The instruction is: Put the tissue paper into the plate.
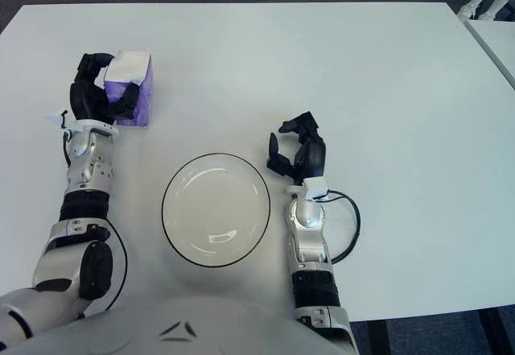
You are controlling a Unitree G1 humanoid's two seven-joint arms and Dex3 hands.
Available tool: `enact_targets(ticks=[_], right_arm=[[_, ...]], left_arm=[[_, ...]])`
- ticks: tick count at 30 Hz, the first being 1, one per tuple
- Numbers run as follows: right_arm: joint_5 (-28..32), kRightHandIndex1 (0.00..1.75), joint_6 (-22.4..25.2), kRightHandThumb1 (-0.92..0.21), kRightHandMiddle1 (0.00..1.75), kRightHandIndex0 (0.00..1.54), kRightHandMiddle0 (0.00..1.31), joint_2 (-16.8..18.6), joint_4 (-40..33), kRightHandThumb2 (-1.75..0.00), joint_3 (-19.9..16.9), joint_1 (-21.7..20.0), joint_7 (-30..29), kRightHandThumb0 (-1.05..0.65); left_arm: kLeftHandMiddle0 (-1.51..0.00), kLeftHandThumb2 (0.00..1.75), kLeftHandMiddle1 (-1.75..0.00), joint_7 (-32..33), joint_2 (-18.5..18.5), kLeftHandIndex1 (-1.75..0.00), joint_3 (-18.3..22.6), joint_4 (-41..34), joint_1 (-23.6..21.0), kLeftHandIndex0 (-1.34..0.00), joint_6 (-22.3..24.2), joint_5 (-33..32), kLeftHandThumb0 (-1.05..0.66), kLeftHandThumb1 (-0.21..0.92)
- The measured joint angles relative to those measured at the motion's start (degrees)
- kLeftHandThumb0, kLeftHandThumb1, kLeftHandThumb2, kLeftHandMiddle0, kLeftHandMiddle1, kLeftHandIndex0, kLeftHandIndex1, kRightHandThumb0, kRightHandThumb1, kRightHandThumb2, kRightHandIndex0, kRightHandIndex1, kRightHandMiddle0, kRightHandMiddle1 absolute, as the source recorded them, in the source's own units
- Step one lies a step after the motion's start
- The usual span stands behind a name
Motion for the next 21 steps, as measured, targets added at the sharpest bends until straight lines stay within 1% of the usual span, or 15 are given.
enact_targets(ticks=[2, 3, 4, 5, 6, 10, 13, 17, 21], right_arm=[[0.17, 1.44, -0.01, -0.42, 1.75, 0.58, 0.47, 0.00, 0.09, -1.10, -0.05, 0.00, 0.11, -0.01], [0.28, 1.44, -0.02, -0.42, 1.75, 0.57, 0.47, 0.00, 0.12, -1.10, -0.09, 0.00, 0.17, -0.01], [0.42, 1.44, -0.06, -0.42, 1.75, 0.57, 0.47, -0.01, 0.21, -1.10, -0.11, -0.02, 0.20, -0.01], [0.55, 1.44, -0.11, -0.42, 1.75, 0.57, 0.47, -0.01, 0.31, -1.10, -0.11, -0.06, 0.26, -0.01], [0.73, 1.44, -0.15, -0.42, 1.75, 0.57, 0.47, -0.03, 0.41, -1.10, -0.09, -0.11, 0.38, -0.01], [1.05, 1.44, -0.20, -0.43, 1.75, 0.57, 0.47, -0.07, 0.56, -1.10, -0.18, -0.21, 0.68, -0.01], [1.04, 1.44, -0.20, -0.43, 1.75, 0.57, 0.47, -0.05, 0.64, -1.10, -0.11, -0.37, 0.73, -0.01], [1.12, 1.45, -0.18, -0.42, 1.75, 0.57, 0.47, -0.05, 0.68, -1.10, -0.04, -0.55, 0.84, -0.01], [1.28, 1.44, -0.17, -0.42, 1.75, 0.57, 0.47, -0.05, 0.80, -1.10, -0.09, -0.62, 0.99, -0.01]], left_arm=[[-0.67, 1.59, -1.74, -0.32, -0.03, -1.75, -1.22, -4.01, 1.15, -0.67, 0.48, 0.27, 0.00, 0.08], [-0.73, 1.56, -1.63, -0.46, -0.03, -1.75, -1.72, -5.64, 1.46, -0.67, 0.64, 0.35, 0.00, 0.08], [-0.82, 1.52, -1.47, -0.63, -0.05, -1.75, -2.23, -7.01, 1.68, -0.68, 0.93, 0.48, 0.00, 0.06], [-0.88, 1.55, -1.45, -0.84, -0.05, -1.75, -2.75, -8.31, 1.83, -0.67, 1.11, 0.59, 0.00, 0.03], [-0.90, 1.56, -1.45, -1.33, -0.04, -1.75, -3.46, -9.55, 2.04, -0.67, 1.16, 0.89, 0.00, 0.02], [-0.97, 1.65, -1.50, -3.65, 0.04, -1.75, -6.73, -14.20, 2.84, -0.67, -0.24, 3.41, 0.00, -0.05], [-0.99, 1.71, -1.54, -3.98, 0.15, -1.75, -9.56, -18.04, 3.87, -0.70, -1.45, 7.44, 0.00, -0.10], [-0.97, 1.74, -1.60, -4.12, 0.32, -1.75, -13.03, -24.32, 6.23, -0.70, -1.58, 12.55, 0.00, -0.10], [-0.96, 1.74, -1.62, -4.11, 1.02, -1.75, -15.01, -29.69, 8.27, -0.70, -0.21, 16.46, 0.00, -0.10]])
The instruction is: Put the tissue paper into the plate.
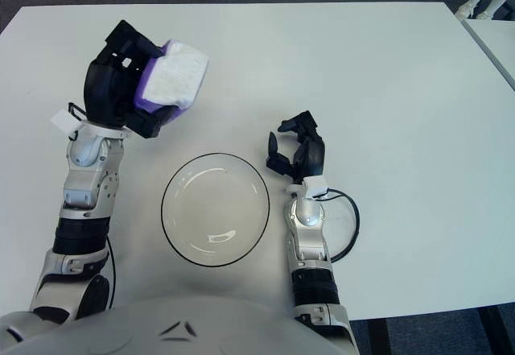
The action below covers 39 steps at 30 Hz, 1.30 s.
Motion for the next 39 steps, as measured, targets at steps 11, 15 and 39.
enact_targets(ticks=[11, 15, 39], right_arm=[[0.15, 1.44, -0.02, -0.44, 1.75, 0.57, 0.45, 0.10, 0.44, -1.08, -0.37, -0.16, 0.42, -0.01], [0.13, 1.44, -0.02, -0.45, 1.75, 0.56, 0.45, 0.14, 0.44, -1.07, -0.38, -0.17, 0.42, -0.01], [-0.42, 1.42, 2.81, -0.37, 1.75, 0.59, 0.53, 0.65, -1.66, -1.16, -0.03, 0.62, -0.52, -0.01]], left_arm=[[-0.94, 1.75, -1.65, -3.31, 5.58, -1.75, -4.17, -3.58, 0.63, -0.70, 1.08, 7.43, 0.00, -0.09], [-0.95, 1.75, -1.64, -7.24, 5.97, -1.75, -7.01, -4.33, 0.63, -0.70, 4.51, 3.98, 0.00, -0.10], [-0.89, 1.75, -1.75, -23.49, 21.32, -1.74, -19.04, -9.73, -0.64, -0.68, 0.99, 14.47, 0.00, -0.06]])
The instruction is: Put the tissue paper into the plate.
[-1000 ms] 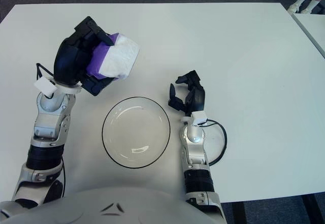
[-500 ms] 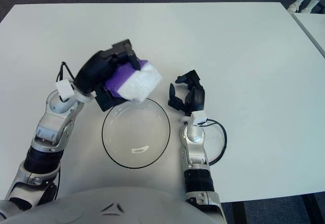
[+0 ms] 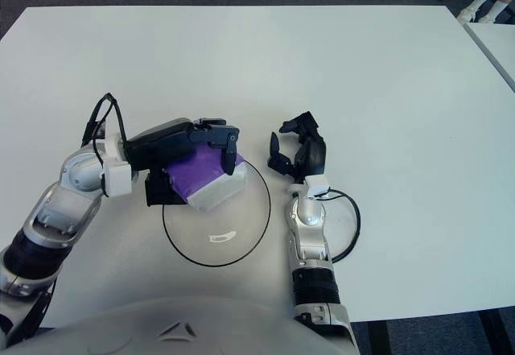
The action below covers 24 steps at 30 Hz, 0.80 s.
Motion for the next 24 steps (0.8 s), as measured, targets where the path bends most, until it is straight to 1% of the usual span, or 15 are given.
enact_targets(ticks=[1, 3, 7, 12, 17, 18, 19, 21, 23, 24], right_arm=[[-0.72, 1.41, 1.25, -0.38, 1.75, 0.59, 0.53, 0.01, -1.37, -1.15, 0.46, 0.74, -0.43, -0.01], [-1.85, 1.41, 2.22, -0.39, 1.75, 0.59, 0.51, 0.00, -2.97, -1.13, 1.23, 1.80, -1.17, -0.01], [-2.73, 1.41, 2.69, -0.41, 1.75, 0.59, 0.48, -0.07, -3.73, -1.11, 1.85, 2.47, -1.88, -0.01], [-2.76, 1.40, 3.04, -0.42, 1.75, 0.59, 0.47, -0.11, -3.61, -1.09, 1.88, 2.35, -1.89, -0.01], [-2.62, 1.39, 3.04, -0.41, 1.75, 0.61, 0.48, -0.10, -3.36, -1.10, 1.69, 2.19, -1.89, -0.01], [-2.58, 1.39, 3.04, -0.41, 1.75, 0.61, 0.48, -0.10, -3.32, -1.10, 1.67, 2.15, -1.90, -0.01], [-2.49, 1.39, 3.04, -0.41, 1.75, 0.61, 0.48, -0.10, -3.27, -1.10, 1.64, 2.11, -1.89, -0.01], [-2.32, 1.39, 3.03, -0.41, 1.75, 0.61, 0.48, -0.10, -3.20, -1.10, 1.54, 2.02, -1.89, -0.01], [-2.30, 1.40, 3.03, -0.41, 1.75, 0.61, 0.48, -0.10, -3.18, -1.11, 1.50, 1.98, -1.89, -0.01], [-2.30, 1.40, 3.03, -0.41, 1.75, 0.61, 0.48, -0.11, -3.18, -1.11, 1.49, 1.96, -1.88, -0.01]], left_arm=[[-0.89, 1.75, -1.75, 0.15, -0.10, -1.74, -0.10, 0.78, -0.06, -0.68, -1.96, 0.46, 0.00, -0.06], [-0.90, 1.75, -1.75, 0.36, -0.41, -1.73, -0.36, 1.63, -0.06, -0.68, -4.39, 1.11, 0.00, -0.06], [-0.90, 1.75, -1.75, 0.36, -1.28, -1.73, -1.39, 1.87, -0.07, -0.68, -6.04, 1.49, 0.00, -0.06], [-0.90, 1.75, -1.73, 0.36, -2.23, -1.74, -1.86, 1.01, 0.26, -0.67, -5.74, 1.52, 0.00, -0.07], [-0.93, 1.75, -1.74, 0.24, -1.78, -1.64, -1.08, -2.02, 1.94, -0.72, -2.90, -0.64, -0.01, -0.09], [-0.90, 1.70, -1.74, 0.20, -1.65, -1.64, -0.95, -2.46, 2.24, -0.69, -2.42, -0.95, -0.01, -0.05], [-0.89, 1.68, -1.75, 0.14, -1.54, -1.63, -0.85, -2.90, 2.58, -0.67, -1.65, -1.43, -0.01, -0.03], [-0.84, 1.60, -1.75, -0.06, -1.46, -1.63, -0.83, -3.46, 3.05, -0.62, -0.20, -2.13, -0.01, 0.04], [-0.75, 1.48, -1.75, -0.09, -1.53, -1.64, -0.84, -3.56, 3.72, -0.55, 0.44, -2.80, -0.01, 0.15], [-0.73, 1.46, -1.75, -0.09, -1.60, -1.64, -0.88, -3.53, 4.15, -0.53, 0.44, -3.05, -0.01, 0.17]])
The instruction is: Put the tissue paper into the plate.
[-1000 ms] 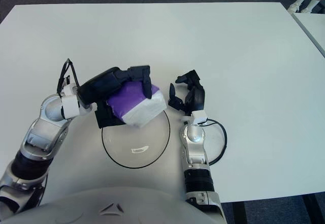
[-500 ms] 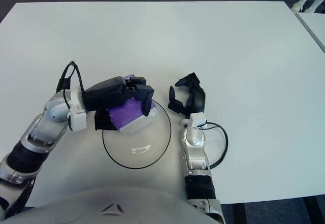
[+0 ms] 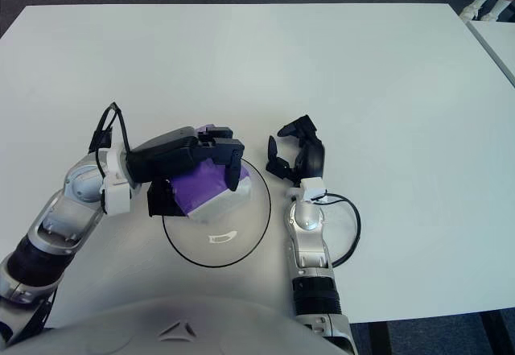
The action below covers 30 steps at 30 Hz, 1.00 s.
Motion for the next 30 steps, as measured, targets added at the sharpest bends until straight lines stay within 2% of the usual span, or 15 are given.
enact_targets(ticks=[2, 4, 5, 6, 8, 9, 10, 11, 12, 17, 20, 23, 30], right_arm=[[0.01, 1.40, 0.00, -0.41, 1.75, 0.60, 0.48, 0.00, -0.01, -1.10, 0.00, -0.02, 0.05, -0.01], [0.03, 1.40, 0.00, -0.41, 1.75, 0.60, 0.48, 0.00, -0.01, -1.10, -0.01, -0.02, 0.16, -0.01], [0.04, 1.41, 0.01, -0.41, 1.75, 0.60, 0.48, -0.01, -0.01, -1.10, -0.02, -0.02, 0.20, -0.01], [0.07, 1.41, 0.03, -0.41, 1.75, 0.59, 0.48, -0.01, -0.01, -1.10, -0.03, -0.02, 0.25, -0.01], [0.18, 1.41, 0.12, -0.41, 1.75, 0.59, 0.48, -0.02, -0.04, -1.11, -0.04, -0.02, 0.41, -0.01], [0.21, 1.42, 0.16, -0.41, 1.75, 0.59, 0.48, -0.02, -0.05, -1.11, -0.06, -0.03, 0.45, -0.01], [0.23, 1.42, 0.17, -0.41, 1.75, 0.60, 0.48, -0.02, -0.05, -1.11, -0.07, -0.05, 0.50, -0.01], [0.24, 1.42, 0.17, -0.40, 1.75, 0.60, 0.48, -0.02, -0.04, -1.12, -0.09, -0.07, 0.57, -0.01], [0.25, 1.42, 0.17, -0.40, 1.75, 0.60, 0.48, -0.02, -0.02, -1.12, -0.11, -0.11, 0.63, -0.01], [1.03, 1.44, -0.66, -0.39, 1.75, 0.60, 0.48, -0.18, 1.37, -1.14, -0.44, -0.93, 1.45, -0.01], [1.37, 1.45, -1.49, -0.39, 1.75, 0.60, 0.48, -0.33, 2.43, -1.14, -0.76, -1.66, 2.02, -0.01], [1.39, 1.44, -2.41, -0.40, 1.75, 0.59, 0.47, -0.45, 2.96, -1.13, -0.91, -1.84, 2.30, -0.01], [1.28, 1.41, -4.78, -0.43, 1.75, 0.58, 0.47, -0.85, 4.07, -1.09, -0.97, -2.06, 2.52, -0.01]], left_arm=[[-0.59, 1.25, -1.75, -0.05, -0.16, -1.69, -0.14, 0.11, 0.73, -0.49, -0.08, -0.74, -0.21, 0.35], [-0.50, 1.13, -1.75, -0.18, -0.27, -1.72, -0.23, 0.29, 1.06, -0.45, -0.52, -1.52, -0.31, 0.46], [-0.41, 1.00, -1.75, -0.26, -0.24, -1.73, -0.21, 0.32, 1.13, -0.29, -0.94, -1.89, -0.52, 0.59], [-0.37, 0.94, -1.75, -0.47, -0.17, -1.73, -0.14, 0.27, 1.17, -0.23, -1.08, -2.49, -0.59, 0.64], [-0.17, 0.79, -1.72, -1.11, 0.24, -1.62, 0.20, -0.06, 1.30, -0.10, -1.01, -3.84, -0.79, 0.80], [-0.11, 0.77, -1.48, -1.43, 0.52, -1.34, 0.40, -0.31, 1.33, -0.06, -0.75, -4.19, -0.86, 0.84], [-0.09, 0.77, -1.38, -1.67, 0.80, -1.24, 0.55, -0.52, 1.33, -0.05, -0.41, -4.39, -0.88, 0.86], [-0.06, 0.78, -1.13, -1.92, 1.12, -0.98, 0.69, -0.74, 1.33, -0.03, 0.04, -4.68, -0.92, 0.88], [-0.04, 0.78, -0.97, -2.24, 1.43, -0.82, 0.86, -0.96, 1.33, -0.02, 0.51, -4.95, -0.95, 0.90], [-0.01, 0.90, -0.41, -3.74, 2.80, -0.24, 1.56, -2.35, 1.54, 0.00, 3.10, -7.38, -1.02, 0.92], [0.00, 0.94, -0.24, -4.42, 3.18, -0.09, 1.68, -3.03, 1.57, 0.00, 4.53, -8.79, -1.04, 0.92], [0.00, 0.98, -0.13, -4.75, 3.32, -0.03, 1.97, -3.69, 1.82, 0.00, 5.34, -10.22, -1.04, 0.92], [0.00, 1.01, -0.05, -5.37, 3.30, 0.00, 3.23, -3.97, 1.90, 0.00, 4.75, -12.84, -1.05, 0.92]])
